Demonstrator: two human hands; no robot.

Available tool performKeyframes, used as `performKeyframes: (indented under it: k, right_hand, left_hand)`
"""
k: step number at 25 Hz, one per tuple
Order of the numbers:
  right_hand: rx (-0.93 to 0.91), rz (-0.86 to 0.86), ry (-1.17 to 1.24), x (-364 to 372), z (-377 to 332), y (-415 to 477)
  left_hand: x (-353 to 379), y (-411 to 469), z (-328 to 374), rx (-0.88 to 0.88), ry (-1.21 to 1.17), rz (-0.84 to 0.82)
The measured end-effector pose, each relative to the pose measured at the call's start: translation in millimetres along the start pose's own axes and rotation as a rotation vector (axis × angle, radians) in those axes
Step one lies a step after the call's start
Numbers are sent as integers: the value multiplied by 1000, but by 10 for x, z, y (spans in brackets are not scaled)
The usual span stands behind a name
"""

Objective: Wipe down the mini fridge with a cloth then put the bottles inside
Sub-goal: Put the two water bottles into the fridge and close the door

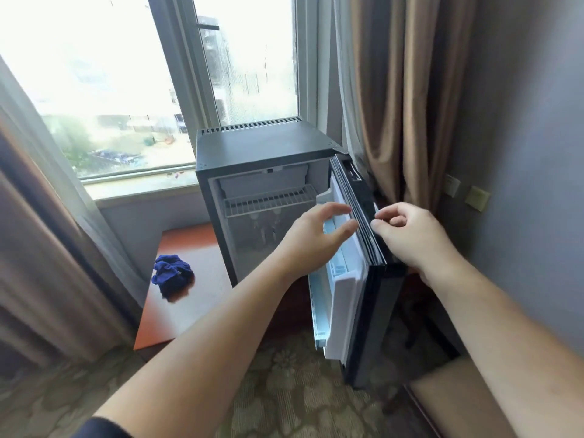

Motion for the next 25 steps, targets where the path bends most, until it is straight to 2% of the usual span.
performKeyframes:
  k: [2,7,12,17,25]
  right_hand:
    - [42,-24,125,67,128,-28]
    - [38,-39,212,362,-31,-163]
    - [-56,-161,248,1007,-478,-107]
    - [-132,-296,115,1721,-915,98]
    - [-171,-296,9,2539,-1566,928]
  left_hand:
    - [98,-77,12,-25,21,-60]
    - [-68,-307,-141,-88,-70,-97]
    - [-630,-486,-553,-147,-92,-41]
    - [-1408,-531,-1127,-187,155,52]
    - [-2380,41,-2019,-185,578,170]
Point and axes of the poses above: each hand's wrist, its own y-axis towards the middle knuckle, its own x-axis out of the palm, z = x × y, the point moved 7 cm from there along y, towards the middle knuckle, and after that the axes turned 10 degrees about -z, right-handed, at the moved point
